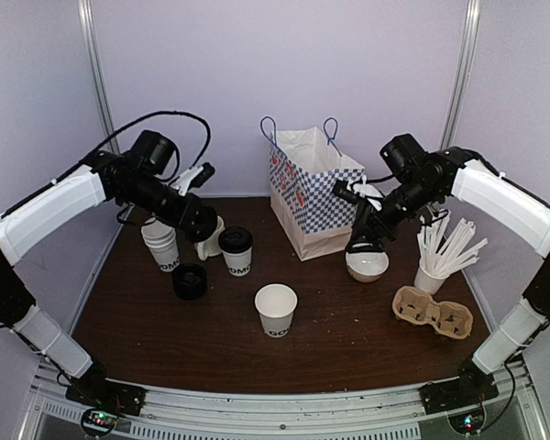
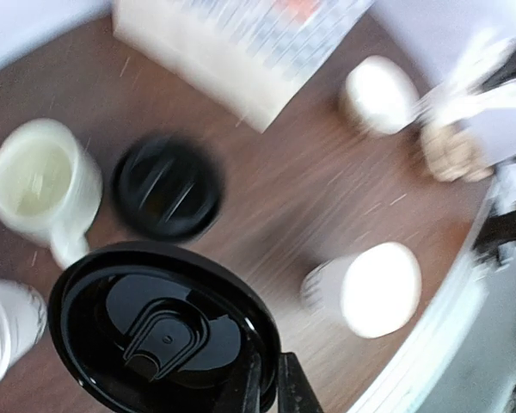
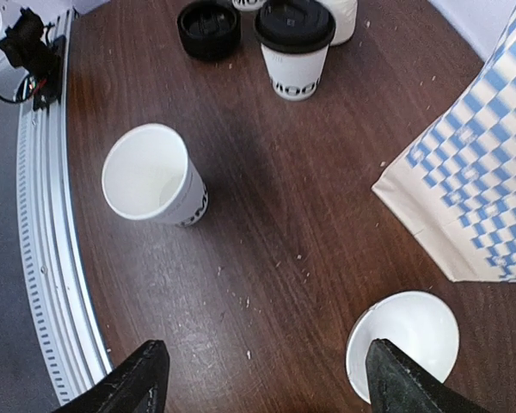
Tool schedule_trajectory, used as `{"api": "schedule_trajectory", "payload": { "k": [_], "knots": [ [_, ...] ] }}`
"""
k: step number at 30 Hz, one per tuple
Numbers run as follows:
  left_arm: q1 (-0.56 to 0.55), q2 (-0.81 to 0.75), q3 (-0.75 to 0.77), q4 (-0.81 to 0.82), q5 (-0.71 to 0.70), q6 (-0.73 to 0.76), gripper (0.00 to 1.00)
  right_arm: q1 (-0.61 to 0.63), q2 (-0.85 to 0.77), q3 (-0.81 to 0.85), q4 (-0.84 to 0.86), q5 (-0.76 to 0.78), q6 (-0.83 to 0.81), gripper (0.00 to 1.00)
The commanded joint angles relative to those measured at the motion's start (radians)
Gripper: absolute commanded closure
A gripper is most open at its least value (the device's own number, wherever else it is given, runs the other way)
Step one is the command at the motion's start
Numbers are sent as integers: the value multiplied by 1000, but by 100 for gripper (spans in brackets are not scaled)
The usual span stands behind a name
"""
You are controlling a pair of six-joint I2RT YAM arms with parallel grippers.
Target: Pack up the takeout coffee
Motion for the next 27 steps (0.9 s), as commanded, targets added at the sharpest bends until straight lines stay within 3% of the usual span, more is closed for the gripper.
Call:
{"api": "schedule_trajectory", "payload": {
  "k": [1, 4, 7, 10, 12, 18, 23, 27],
  "knots": [
    [-1, -63, 47, 322, 297, -141, 92, 5, -10, 131, 49, -111, 77, 17],
    [-1, -88, 0, 570, 391, -266, 92, 4, 33, 235, 111, -203, 206, 14],
    [-1, -117, -123, 988, 497, -436, 91, 5, 81, 285, 236, -343, 413, 11],
    [-1, -112, -245, 1379, 514, -651, 90, 14, 130, 307, 397, -451, 620, 7],
    [-1, -92, -267, 1526, 523, -734, 90, 25, 156, 323, 488, -473, 717, 4],
    [-4, -50, -312, 1746, 520, -878, 90, 59, 235, 382, 648, -497, 912, 1],
    [-7, -39, -325, 1790, 519, -912, 89, 72, 284, 382, 846, -555, 1106, 1],
    [-15, -26, -316, 1781, 530, -913, 89, 93, 310, 421, 862, -565, 1128, 1]
  ]
}}
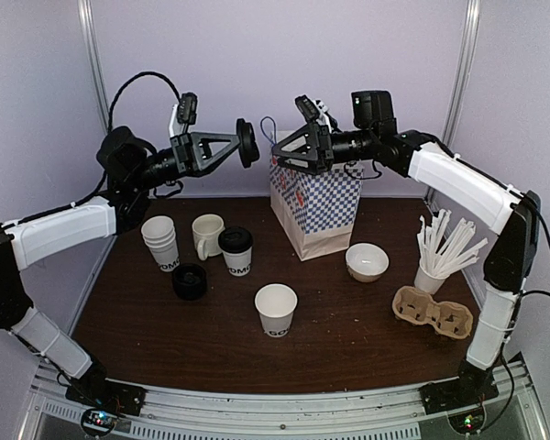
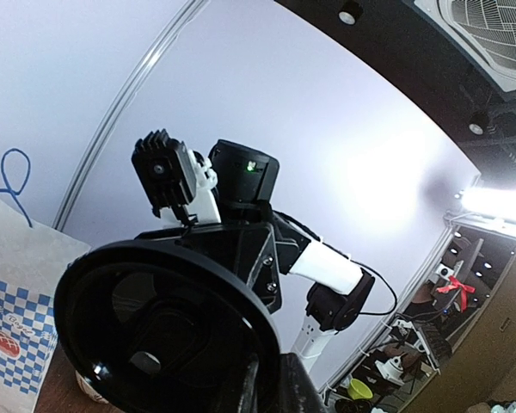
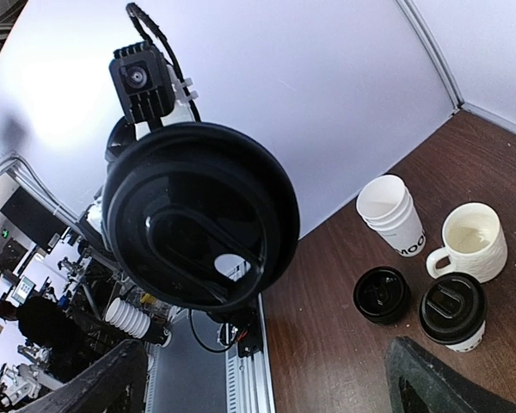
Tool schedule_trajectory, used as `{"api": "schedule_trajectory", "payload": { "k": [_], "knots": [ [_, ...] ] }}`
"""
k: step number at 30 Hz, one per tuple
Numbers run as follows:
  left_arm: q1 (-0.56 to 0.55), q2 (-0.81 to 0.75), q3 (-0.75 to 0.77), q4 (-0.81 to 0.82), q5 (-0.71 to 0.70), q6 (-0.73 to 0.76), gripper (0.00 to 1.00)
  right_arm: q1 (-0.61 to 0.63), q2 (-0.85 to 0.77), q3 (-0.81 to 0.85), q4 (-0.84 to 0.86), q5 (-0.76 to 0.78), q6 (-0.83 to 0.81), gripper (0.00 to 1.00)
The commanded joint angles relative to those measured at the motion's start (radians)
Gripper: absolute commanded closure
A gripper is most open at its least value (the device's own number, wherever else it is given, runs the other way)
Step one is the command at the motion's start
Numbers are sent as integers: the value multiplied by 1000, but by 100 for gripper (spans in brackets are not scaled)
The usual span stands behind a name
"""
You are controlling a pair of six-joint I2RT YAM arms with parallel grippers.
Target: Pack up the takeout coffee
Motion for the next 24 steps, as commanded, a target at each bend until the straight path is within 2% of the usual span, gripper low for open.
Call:
{"api": "schedule_trajectory", "payload": {
  "k": [1, 24],
  "knots": [
    [-15, 20, 0, 88, 27, -33, 89, 24, 17, 66, 122, -46, 105, 0],
    [-38, 26, 5, 44, 26, -14, 89, 65, 53, 116, 29, 7, 51, 0]
  ]
}}
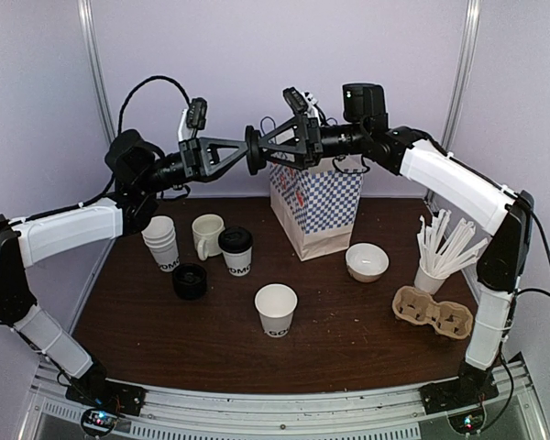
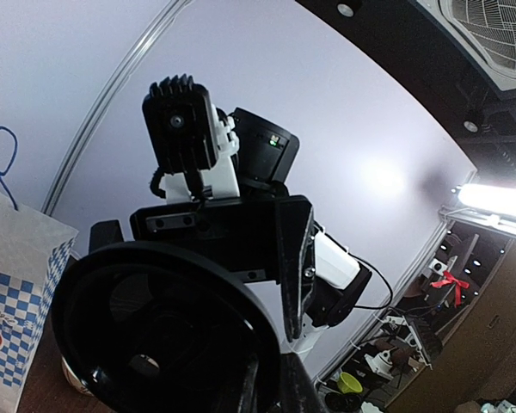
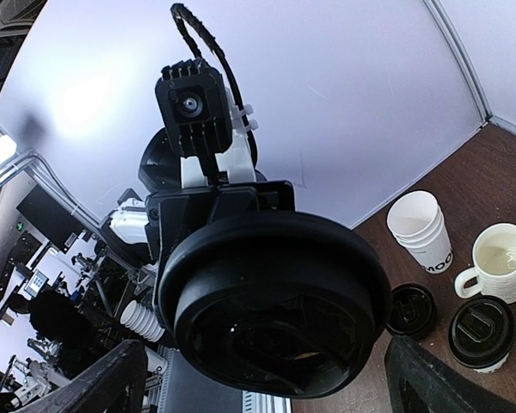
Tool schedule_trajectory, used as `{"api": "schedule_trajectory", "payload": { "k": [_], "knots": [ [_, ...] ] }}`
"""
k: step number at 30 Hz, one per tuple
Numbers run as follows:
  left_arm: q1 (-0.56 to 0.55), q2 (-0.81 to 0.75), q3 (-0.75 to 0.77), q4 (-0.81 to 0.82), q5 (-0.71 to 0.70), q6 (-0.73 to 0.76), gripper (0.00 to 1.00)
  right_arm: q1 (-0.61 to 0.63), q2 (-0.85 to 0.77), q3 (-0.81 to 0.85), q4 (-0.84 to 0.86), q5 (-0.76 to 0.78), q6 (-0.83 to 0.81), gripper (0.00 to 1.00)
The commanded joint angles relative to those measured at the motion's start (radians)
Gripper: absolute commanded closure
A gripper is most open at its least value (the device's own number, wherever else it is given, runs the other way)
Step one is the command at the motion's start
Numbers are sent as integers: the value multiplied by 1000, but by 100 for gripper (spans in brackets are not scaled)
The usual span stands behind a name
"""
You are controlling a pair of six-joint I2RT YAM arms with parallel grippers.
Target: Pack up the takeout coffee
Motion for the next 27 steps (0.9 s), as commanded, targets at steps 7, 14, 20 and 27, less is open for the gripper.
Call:
{"api": "schedule_trajectory", "payload": {
  "k": [7, 14, 20, 27],
  "knots": [
    [-16, -4, 7, 3, 20, 20, 89, 31, 29, 32, 14, 0, 9, 3],
    [-18, -8, 1, -8, 22, 29, 89, 31, 42, 29, 83, -15, 66, 11],
    [-18, -9, -6, -13, 22, 38, 89, 28, 35, 11, 139, -38, 105, 11],
    [-18, -7, -9, -17, 24, 43, 89, 9, 24, -23, 248, -57, 208, 11]
  ]
}}
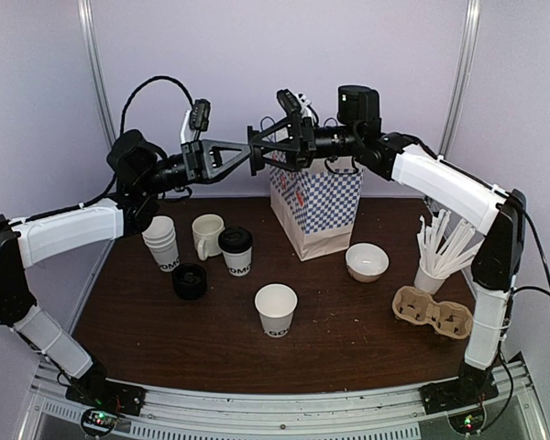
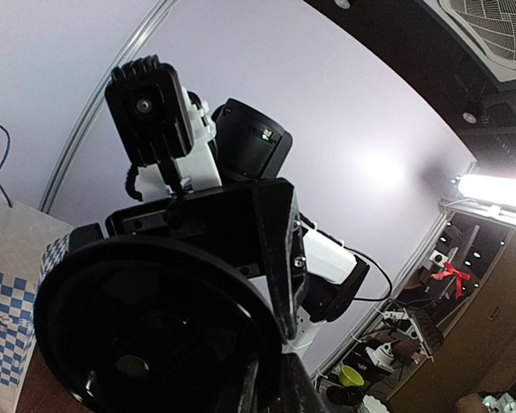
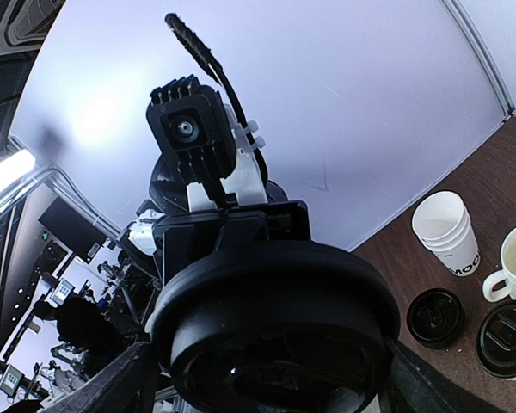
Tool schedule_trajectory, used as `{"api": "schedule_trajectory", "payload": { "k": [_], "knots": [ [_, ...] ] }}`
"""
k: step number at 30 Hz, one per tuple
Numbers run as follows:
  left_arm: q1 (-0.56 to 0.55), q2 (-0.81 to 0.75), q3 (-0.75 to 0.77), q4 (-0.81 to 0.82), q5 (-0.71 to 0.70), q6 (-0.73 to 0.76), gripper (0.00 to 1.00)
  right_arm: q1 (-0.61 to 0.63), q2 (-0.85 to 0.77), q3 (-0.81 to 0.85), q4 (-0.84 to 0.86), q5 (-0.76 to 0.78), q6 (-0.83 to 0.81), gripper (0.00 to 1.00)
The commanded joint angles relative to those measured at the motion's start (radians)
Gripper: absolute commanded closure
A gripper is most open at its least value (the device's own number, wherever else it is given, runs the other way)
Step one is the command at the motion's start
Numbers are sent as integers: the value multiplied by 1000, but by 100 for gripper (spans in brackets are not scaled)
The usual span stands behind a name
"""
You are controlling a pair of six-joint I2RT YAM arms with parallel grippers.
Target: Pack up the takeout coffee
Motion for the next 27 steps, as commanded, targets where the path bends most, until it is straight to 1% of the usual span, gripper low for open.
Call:
{"api": "schedule_trajectory", "payload": {
  "k": [1, 3, 7, 9, 12, 14, 15, 16, 17, 19, 20, 21, 22, 24, 25, 27],
  "knots": [
    [-5, -7, -9, 4, 15, 19, 89, -12, -7, -21, 152, -33, 86, 11],
    [-5, -5, -9, 4, 14, 19, 89, -12, -6, -35, 192, -35, 113, 13],
    [-5, -3, -6, 2, 14, 21, 89, -12, 0, -48, 200, -31, 118, 20],
    [-5, -2, -3, -4, 16, 21, 89, -11, 1, -50, 176, -24, 103, 23],
    [-5, -1, 0, -18, 16, 29, 88, -12, 1, -44, 141, -15, 72, 25],
    [-5, -8, 5, -60, 19, 52, 80, -12, -3, -32, 72, -5, 23, 25],
    [-5, -19, 13, -123, 18, 87, 73, -13, -7, -24, 22, 4, -17, 26],
    [-5, -42, 24, -238, 6, 157, 65, -15, -14, -13, -50, 16, -75, 26],
    [-5, -69, 43, -390, -31, 256, 57, -19, -22, -4, -129, 35, -173, 27],
    [-5, -132, 92, -781, -171, 487, 49, -30, -50, -4, -274, 81, -322, 27],
    [-7, -155, 109, -934, -269, 576, 46, -37, -67, -12, -335, 109, -398, 27],
    [-7, -173, 118, -1051, -364, 637, 44, -43, -87, -24, -397, 139, -467, 27],
    [-8, -186, 119, -1128, -450, 675, 41, -47, -106, -39, -451, 171, -541, 27],
    [-6, -186, 108, -1232, -552, 730, 39, -52, -146, -73, -557, 236, -683, 26],
    [-6, -174, 101, -1267, -579, 744, 38, -52, -166, -89, -601, 273, -768, 26],
    [-6, -132, 87, -1316, -600, 755, 39, -52, -200, -122, -694, 346, -876, 26]
  ]
}}
